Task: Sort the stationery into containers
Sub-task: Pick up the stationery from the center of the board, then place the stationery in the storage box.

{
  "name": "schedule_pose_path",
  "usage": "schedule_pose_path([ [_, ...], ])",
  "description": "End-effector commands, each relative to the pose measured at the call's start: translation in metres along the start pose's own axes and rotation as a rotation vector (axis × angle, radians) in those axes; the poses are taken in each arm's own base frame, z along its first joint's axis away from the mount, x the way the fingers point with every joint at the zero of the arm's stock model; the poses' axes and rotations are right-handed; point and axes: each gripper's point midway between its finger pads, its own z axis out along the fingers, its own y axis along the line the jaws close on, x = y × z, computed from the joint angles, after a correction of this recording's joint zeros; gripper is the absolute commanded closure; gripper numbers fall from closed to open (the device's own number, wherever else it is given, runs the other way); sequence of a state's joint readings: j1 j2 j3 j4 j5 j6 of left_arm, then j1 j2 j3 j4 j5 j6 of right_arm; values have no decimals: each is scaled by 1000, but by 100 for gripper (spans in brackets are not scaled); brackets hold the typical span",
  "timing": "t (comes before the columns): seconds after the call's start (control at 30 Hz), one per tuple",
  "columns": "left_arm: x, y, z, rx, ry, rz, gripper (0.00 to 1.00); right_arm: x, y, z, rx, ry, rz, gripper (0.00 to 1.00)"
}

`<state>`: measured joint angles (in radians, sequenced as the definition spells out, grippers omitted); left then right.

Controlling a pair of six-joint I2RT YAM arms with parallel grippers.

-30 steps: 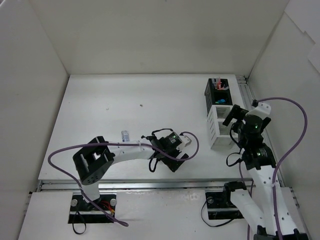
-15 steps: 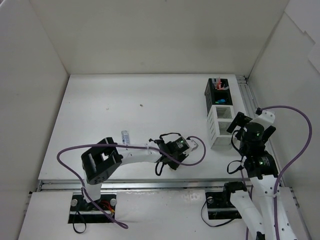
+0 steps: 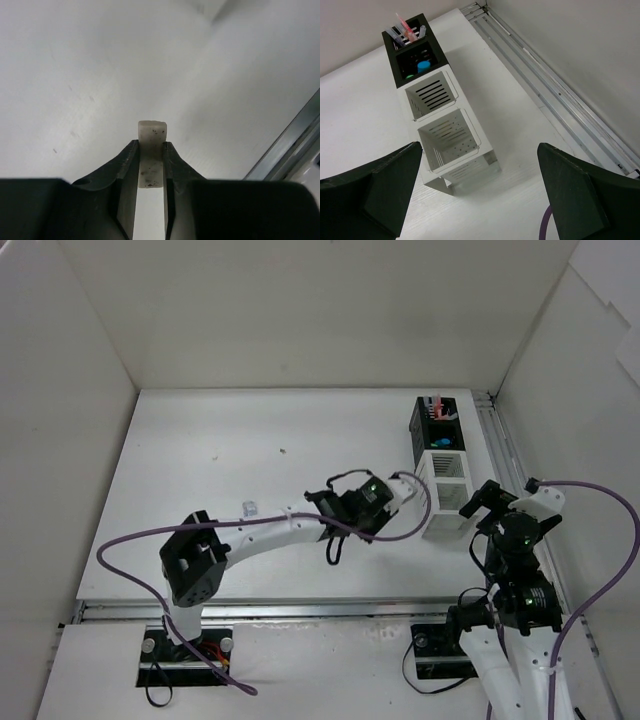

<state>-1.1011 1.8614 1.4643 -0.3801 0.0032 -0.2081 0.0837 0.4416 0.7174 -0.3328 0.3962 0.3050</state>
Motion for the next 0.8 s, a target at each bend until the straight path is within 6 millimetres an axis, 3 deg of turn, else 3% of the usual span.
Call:
schedule_pose_path([
  [0.0, -116, 15, -57, 19, -307, 85, 100, -5, -5, -4, 12, -60, 79, 2],
  [0.03, -130, 22, -60, 17, -341, 92, 100, -8, -7, -9, 6, -86, 94, 2],
  [0.07, -158, 25, -69, 19, -411, 111, 100, -7, -8, -10, 6, -91, 102, 2],
  [0.17, -203, 23, -76, 78, -541, 180, 100, -9, -13, -15, 13, -118, 131, 2],
  [0.23, -230, 31, -77, 104, -612, 190, 100, -7, -12, -15, 3, -120, 138, 2],
  [0.33, -264, 23, -77, 165, -699, 215, 100, -6, -16, -15, 22, -129, 154, 2],
  [0.5, -303, 15, -78, 250, -844, 243, 100, -9, -23, -18, 52, -157, 195, 2],
  [0.6, -320, 15, -74, 266, -928, 159, 100, -10, -29, -21, 72, -183, 216, 2],
  [0.77, -334, 17, -44, 301, -966, 108, 100, -10, -31, -24, 69, -196, 229, 2],
])
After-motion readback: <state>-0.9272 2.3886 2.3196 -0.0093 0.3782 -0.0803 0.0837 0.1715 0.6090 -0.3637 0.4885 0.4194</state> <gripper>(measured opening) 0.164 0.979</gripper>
